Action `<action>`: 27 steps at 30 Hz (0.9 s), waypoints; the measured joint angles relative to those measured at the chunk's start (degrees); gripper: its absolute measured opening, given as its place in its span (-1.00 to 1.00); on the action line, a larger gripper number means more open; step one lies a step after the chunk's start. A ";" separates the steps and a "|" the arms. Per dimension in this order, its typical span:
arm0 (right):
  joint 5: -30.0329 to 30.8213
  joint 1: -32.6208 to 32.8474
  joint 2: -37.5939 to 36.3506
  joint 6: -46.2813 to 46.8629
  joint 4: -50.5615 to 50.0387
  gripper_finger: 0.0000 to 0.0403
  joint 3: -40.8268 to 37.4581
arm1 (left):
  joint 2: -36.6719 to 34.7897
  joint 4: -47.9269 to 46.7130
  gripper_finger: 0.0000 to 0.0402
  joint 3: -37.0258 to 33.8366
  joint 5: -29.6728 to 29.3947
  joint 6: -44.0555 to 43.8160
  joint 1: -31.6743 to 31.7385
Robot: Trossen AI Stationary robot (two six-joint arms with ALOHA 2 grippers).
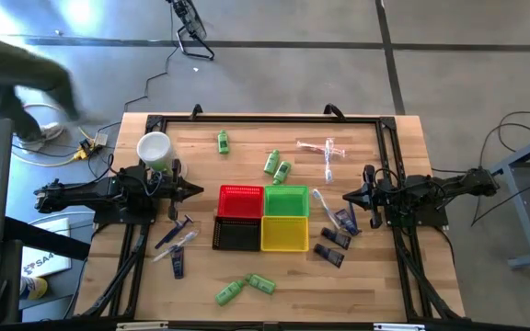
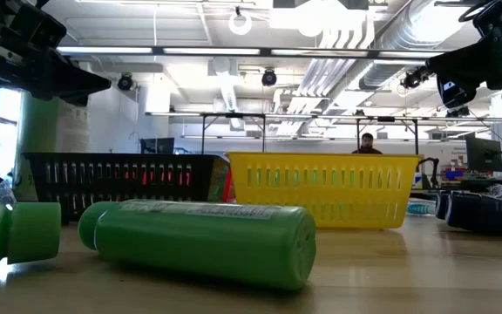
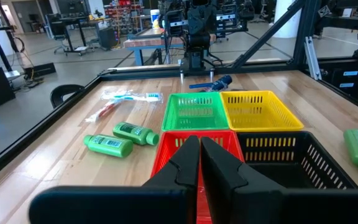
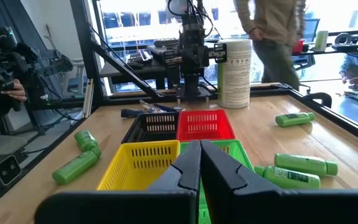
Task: Pick & Place Travel size toiletries
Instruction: Put the blue toothbrush into the red bin
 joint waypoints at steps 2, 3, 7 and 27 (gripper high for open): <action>0.00 0.00 0.00 0.00 0.01 -0.98 0.01 | -0.01 0.00 -0.94 0.00 0.00 0.01 -0.01; 0.00 0.01 -0.01 0.00 0.01 -0.98 0.00 | -0.01 0.00 -0.94 0.00 0.00 -0.01 -0.01; 0.00 0.02 -0.01 0.00 0.18 -0.98 0.01 | -0.01 0.00 -0.94 0.00 0.00 0.01 0.01; -1.49 0.07 1.42 0.00 8.05 -0.98 -0.01 | 0.01 0.00 -0.94 0.00 -0.02 -0.01 0.00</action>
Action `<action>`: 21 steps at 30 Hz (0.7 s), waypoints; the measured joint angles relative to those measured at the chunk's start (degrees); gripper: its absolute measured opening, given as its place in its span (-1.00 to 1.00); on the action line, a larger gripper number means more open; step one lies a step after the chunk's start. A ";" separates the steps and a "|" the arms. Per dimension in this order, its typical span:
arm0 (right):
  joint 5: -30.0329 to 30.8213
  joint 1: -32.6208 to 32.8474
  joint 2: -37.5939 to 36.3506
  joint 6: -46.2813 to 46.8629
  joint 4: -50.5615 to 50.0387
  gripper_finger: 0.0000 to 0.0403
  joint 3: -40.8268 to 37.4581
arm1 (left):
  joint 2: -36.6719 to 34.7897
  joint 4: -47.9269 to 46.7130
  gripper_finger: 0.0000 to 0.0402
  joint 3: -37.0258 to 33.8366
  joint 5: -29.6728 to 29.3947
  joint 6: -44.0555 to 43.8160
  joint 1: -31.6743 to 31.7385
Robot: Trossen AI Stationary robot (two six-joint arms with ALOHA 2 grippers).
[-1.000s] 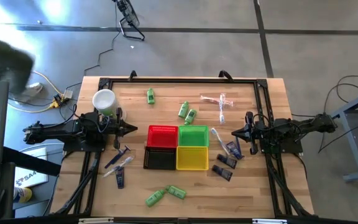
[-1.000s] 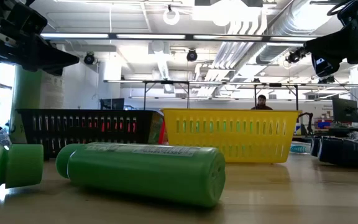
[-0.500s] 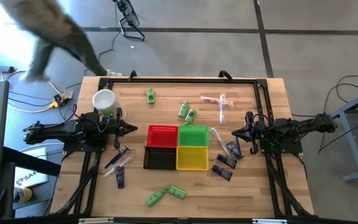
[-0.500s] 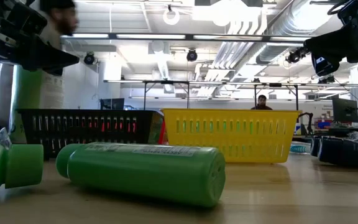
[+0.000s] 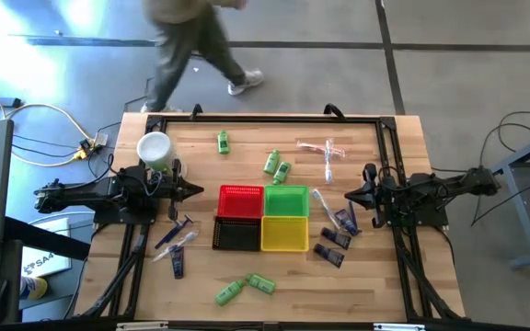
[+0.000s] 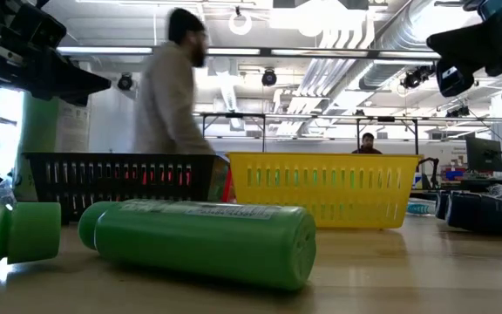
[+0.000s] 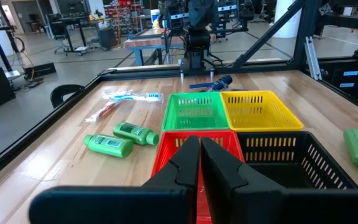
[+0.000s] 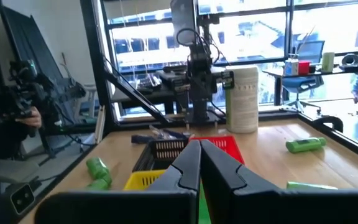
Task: Pick & Place Travel size toiletries
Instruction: Put the blue toothbrush into the red bin
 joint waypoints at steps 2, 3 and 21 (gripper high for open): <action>-0.02 0.00 1.08 -0.02 1.13 -0.98 0.00 | -0.02 0.00 -0.94 0.00 -0.02 0.02 0.00; 0.00 0.00 1.68 -0.02 1.44 -0.98 0.00 | -0.02 0.00 -0.94 0.00 -0.02 0.01 0.00; 1.09 0.00 18.91 -1.83 2.53 -0.98 11.00 | 0.00 0.00 -0.94 0.00 -0.02 0.02 0.00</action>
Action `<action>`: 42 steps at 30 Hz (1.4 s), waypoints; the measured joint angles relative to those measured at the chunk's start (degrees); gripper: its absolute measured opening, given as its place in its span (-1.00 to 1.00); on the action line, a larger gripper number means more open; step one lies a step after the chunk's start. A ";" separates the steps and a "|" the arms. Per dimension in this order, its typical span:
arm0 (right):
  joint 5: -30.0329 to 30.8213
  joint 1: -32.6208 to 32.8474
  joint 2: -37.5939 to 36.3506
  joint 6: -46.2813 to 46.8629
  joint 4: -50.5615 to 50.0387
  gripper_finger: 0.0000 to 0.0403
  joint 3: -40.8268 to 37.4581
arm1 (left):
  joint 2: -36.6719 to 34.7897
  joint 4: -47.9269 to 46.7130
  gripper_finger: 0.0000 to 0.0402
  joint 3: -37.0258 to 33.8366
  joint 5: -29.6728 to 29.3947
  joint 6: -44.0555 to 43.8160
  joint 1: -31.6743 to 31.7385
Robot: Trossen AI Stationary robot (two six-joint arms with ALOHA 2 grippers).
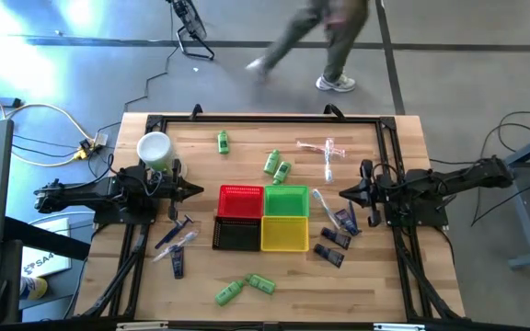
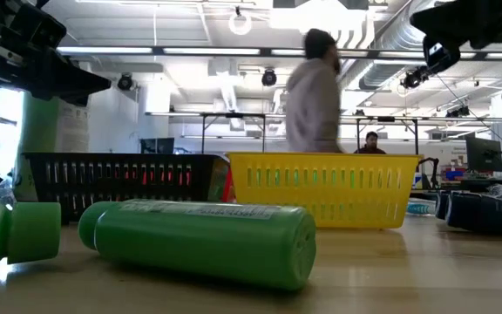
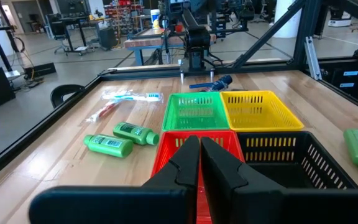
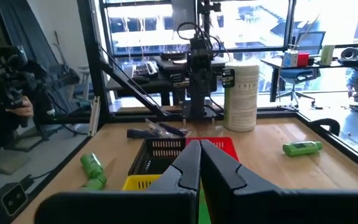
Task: Pick & Place Travel size toiletries
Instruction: Put the blue toothbrush into the red bin
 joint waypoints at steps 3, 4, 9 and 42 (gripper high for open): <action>2.94 -0.02 3.63 0.26 -0.65 -0.99 3.01 | -0.02 -0.02 -0.94 0.00 0.00 0.00 -0.02; 3.61 -0.02 5.07 0.26 -0.92 -0.99 4.00 | -0.01 -0.02 -0.94 0.00 0.00 0.00 0.00; 5.52 -0.02 12.19 0.76 -1.45 -0.99 9.19 | -0.01 -0.60 -0.94 0.07 0.00 -0.01 0.00; 12.51 -8.63 41.72 30.55 -26.10 -0.99 36.23 | 0.00 -0.63 -0.94 0.07 0.00 0.00 0.00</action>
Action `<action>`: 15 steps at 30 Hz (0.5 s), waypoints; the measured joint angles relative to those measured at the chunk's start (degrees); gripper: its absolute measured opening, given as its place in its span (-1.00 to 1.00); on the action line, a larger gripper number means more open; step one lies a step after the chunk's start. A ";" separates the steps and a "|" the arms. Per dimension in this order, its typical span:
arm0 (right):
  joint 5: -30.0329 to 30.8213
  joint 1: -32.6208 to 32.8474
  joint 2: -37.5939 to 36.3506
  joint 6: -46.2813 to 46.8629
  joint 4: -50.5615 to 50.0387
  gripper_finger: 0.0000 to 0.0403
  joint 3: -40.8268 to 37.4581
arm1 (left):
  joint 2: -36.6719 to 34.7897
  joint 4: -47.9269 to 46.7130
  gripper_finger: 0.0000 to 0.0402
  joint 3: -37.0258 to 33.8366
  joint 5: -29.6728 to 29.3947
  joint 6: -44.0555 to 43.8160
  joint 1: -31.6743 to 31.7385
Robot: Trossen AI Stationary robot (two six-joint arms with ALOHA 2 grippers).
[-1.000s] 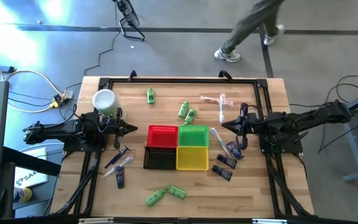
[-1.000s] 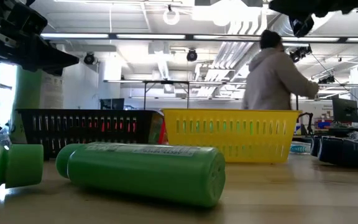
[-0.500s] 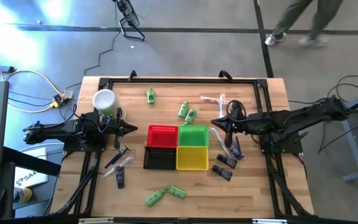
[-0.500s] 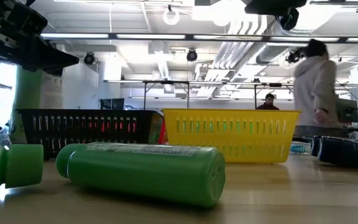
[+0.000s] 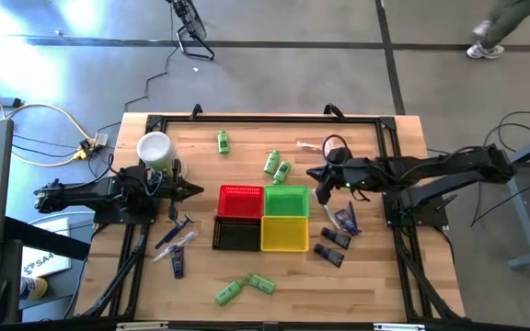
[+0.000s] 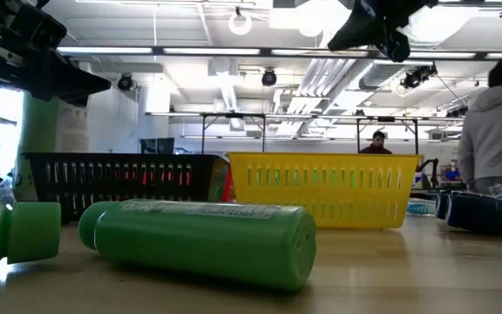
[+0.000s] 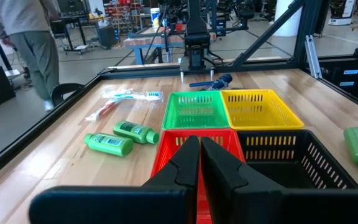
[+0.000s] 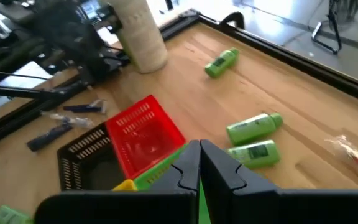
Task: Pick & Place Travel size toiletries
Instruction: Put the blue toothbrush into the red bin
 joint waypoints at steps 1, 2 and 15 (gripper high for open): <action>0.00 -0.61 0.26 0.01 -0.34 -0.99 0.04 | 0.00 0.00 -0.94 0.00 0.00 -0.01 0.00; -0.03 -1.27 0.37 0.01 -1.32 -0.99 0.07 | -0.01 0.00 -0.94 0.00 0.00 -0.02 0.00; -0.32 -8.73 3.27 7.40 -12.36 -0.99 -0.06 | -0.01 0.24 -0.94 -0.08 0.00 -0.45 -0.01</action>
